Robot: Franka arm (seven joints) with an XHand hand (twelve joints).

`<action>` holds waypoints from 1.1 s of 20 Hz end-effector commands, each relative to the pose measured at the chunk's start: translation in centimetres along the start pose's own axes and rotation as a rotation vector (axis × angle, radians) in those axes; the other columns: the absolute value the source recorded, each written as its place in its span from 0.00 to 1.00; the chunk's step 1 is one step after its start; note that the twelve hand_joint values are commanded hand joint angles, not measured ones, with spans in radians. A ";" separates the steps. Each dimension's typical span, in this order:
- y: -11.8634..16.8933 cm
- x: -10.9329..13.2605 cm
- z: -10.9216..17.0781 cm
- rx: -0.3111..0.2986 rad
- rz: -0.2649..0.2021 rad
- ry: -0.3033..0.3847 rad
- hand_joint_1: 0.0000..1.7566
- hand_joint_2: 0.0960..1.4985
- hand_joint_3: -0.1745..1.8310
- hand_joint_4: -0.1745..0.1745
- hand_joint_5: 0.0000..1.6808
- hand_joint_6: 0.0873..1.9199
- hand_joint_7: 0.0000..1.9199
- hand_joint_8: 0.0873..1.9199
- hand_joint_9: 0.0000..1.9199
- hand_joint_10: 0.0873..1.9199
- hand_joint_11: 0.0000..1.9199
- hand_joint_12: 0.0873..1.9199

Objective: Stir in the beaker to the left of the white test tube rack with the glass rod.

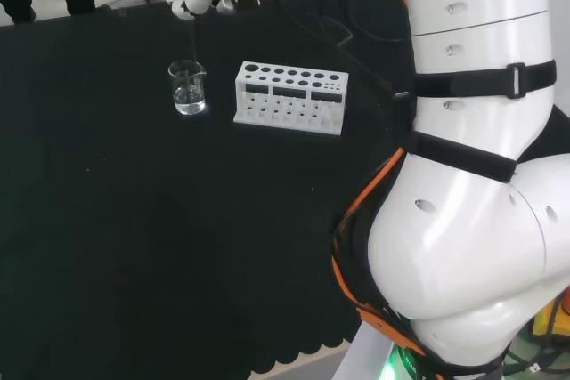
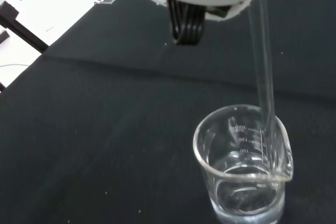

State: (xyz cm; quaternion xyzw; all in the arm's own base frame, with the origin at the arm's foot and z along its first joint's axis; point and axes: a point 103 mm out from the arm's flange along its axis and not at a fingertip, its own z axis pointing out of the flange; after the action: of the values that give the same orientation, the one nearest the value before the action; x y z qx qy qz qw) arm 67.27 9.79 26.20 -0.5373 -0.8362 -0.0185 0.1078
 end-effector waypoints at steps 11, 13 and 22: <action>0.4 4.8 1.5 0.027 -0.077 0.001 0.74 0.40 0.49 0.00 0.64 0.39 0.61 0.61 0.83 0.45 0.88 0.35; 0.9 4.7 1.3 0.025 -0.083 0.002 0.74 0.40 0.49 0.00 0.64 0.39 0.61 0.61 0.83 0.45 0.88 0.35; 0.9 1.5 -0.2 0.006 -0.037 0.000 0.74 0.40 0.49 0.00 0.64 0.39 0.61 0.61 0.83 0.45 0.87 0.35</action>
State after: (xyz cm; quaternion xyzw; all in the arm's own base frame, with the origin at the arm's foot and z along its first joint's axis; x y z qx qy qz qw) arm 67.26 13.15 26.67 -0.5114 -0.8525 -0.0198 0.1068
